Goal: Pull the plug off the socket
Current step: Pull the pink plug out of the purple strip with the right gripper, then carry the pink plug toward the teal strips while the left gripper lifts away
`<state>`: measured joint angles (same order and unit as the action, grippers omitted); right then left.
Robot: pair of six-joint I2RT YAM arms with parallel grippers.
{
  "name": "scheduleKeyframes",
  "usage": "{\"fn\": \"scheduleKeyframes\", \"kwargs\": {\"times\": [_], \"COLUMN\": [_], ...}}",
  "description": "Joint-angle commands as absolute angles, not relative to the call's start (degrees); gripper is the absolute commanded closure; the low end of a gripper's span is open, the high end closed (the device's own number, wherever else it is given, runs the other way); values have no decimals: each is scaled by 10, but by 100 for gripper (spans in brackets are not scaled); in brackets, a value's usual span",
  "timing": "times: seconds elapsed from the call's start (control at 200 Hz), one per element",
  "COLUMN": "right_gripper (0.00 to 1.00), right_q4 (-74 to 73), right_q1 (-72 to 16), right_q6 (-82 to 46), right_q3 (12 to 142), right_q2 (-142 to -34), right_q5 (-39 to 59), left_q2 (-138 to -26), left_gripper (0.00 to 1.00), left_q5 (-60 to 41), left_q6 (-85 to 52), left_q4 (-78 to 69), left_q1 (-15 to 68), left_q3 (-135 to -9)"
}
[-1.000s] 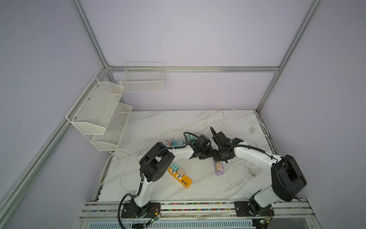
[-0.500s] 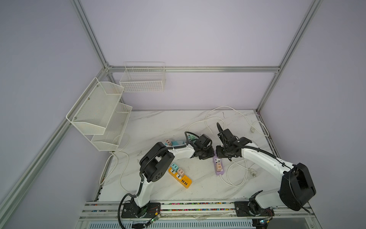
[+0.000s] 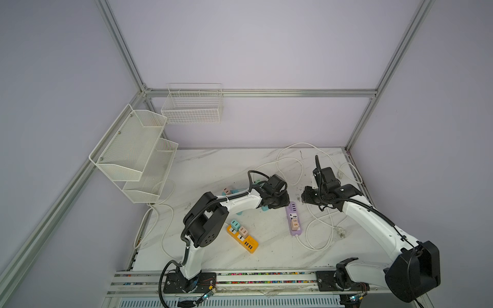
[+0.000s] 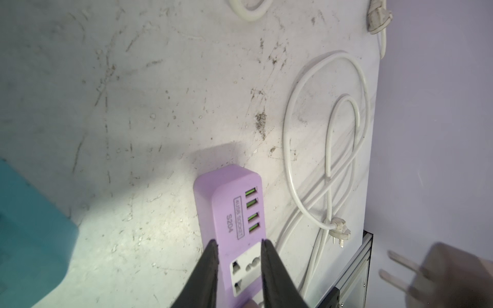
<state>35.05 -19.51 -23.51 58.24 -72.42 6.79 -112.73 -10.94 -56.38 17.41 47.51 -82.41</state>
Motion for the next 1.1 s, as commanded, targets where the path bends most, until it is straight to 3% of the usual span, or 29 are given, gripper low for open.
{"fn": "scheduleKeyframes", "kwargs": {"times": [0.0, 0.405, 0.695, 1.095], "right_gripper": [83, 84, 83, 82], "right_q4": [275, -12, -147, -186], "right_q1": [-162, -143, -154, -189], "right_q6": [-257, -364, -410, -423], "right_q3": [565, 483, 491, 570], "right_q2": [-711, -815, -916, -1053], "right_q5": [150, 318, 320, 326], "left_q2": [-1071, -978, -950, -892], "left_gripper": [69, 60, 56, 53], "left_q5": [-95, -87, -97, -61], "left_q6": [-535, -505, -485, -479], "left_q4": [170, 166, 151, 150], "left_q1": [466, 425, 414, 395], "left_q3": [-859, -780, -742, -671]}}
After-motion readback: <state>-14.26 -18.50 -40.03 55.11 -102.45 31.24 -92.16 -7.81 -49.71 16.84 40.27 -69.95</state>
